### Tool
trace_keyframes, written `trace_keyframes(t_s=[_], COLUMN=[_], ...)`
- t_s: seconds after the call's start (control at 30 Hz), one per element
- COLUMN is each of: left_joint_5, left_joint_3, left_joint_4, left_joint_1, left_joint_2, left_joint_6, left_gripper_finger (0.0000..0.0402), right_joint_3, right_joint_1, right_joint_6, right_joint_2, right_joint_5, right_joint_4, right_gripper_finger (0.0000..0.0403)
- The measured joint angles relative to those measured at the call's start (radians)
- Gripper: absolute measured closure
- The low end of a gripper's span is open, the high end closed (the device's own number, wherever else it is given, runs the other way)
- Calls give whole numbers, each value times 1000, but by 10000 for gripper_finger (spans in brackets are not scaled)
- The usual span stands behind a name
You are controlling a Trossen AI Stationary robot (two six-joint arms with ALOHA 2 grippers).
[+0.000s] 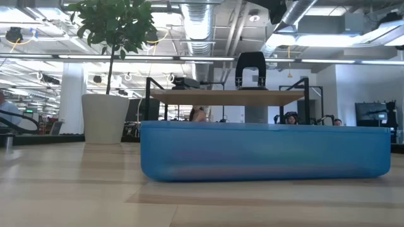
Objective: Pack school essentials
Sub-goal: Put the blue eraser into the blue supply box
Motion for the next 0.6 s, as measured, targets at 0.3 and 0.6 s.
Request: trace_keyframes(t_s=[0.3,0.6], left_joint_5=[15,-24], left_joint_3=[41,36], left_joint_4=[-27,-35], left_joint_1=[27,67], left_joint_2=[11,-41], left_joint_6=[49,155], left_gripper_finger=[310,387], right_joint_3=[0,0], right_joint_1=[2,2], right_joint_6=[1,0], right_joint_2=[0,0], right_joint_5=[0,-3], right_joint_4=[-1,0], right_gripper_finger=[269,269])
